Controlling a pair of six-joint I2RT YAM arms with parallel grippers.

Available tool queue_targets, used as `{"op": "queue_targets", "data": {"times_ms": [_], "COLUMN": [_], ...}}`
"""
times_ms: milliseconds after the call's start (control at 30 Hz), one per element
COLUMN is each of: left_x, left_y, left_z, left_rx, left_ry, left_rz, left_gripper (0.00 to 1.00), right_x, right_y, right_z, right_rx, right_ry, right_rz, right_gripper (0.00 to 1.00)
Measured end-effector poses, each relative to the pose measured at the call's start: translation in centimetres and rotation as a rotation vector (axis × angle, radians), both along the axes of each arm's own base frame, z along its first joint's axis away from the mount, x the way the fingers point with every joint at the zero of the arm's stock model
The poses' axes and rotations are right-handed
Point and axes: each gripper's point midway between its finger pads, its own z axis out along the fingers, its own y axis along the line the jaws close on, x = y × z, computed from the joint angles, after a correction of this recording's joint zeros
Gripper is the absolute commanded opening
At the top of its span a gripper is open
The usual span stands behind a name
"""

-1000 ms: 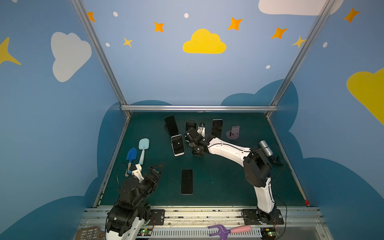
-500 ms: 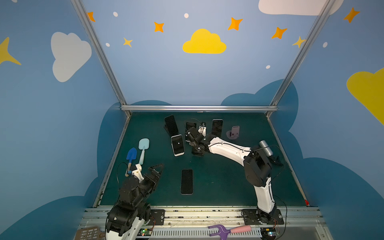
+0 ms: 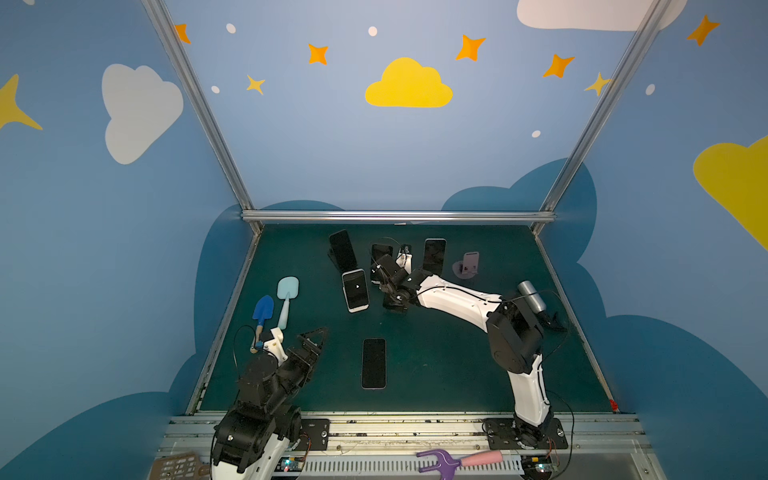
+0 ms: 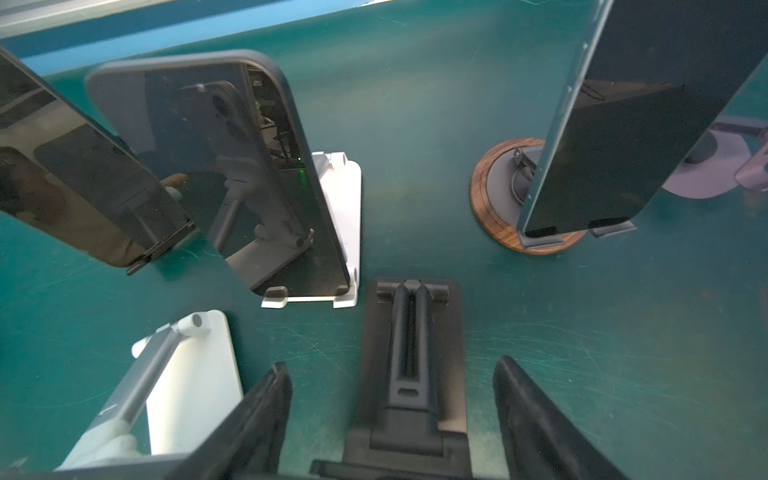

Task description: Remove the phone from the phone stand

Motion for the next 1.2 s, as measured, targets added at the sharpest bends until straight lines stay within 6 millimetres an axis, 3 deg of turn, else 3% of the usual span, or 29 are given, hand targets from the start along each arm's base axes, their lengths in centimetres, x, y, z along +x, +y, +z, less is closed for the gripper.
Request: {"op": "queue_targets", "data": {"times_ms": [1200], "left_x": [0.2], "left_y": [0.0], "left_z": [0.1], "left_rx": [-0.007], "left_ry": [-0.013], "left_rz": [0.004], "left_gripper": [1.0], "right_x": [-0.8], "right_y": [0.5], "right_z": [1.1], "right_rx": [-0.075], "right_ry": [-0.037], "right_rz": [0.177], "right_gripper": [0.64]}}
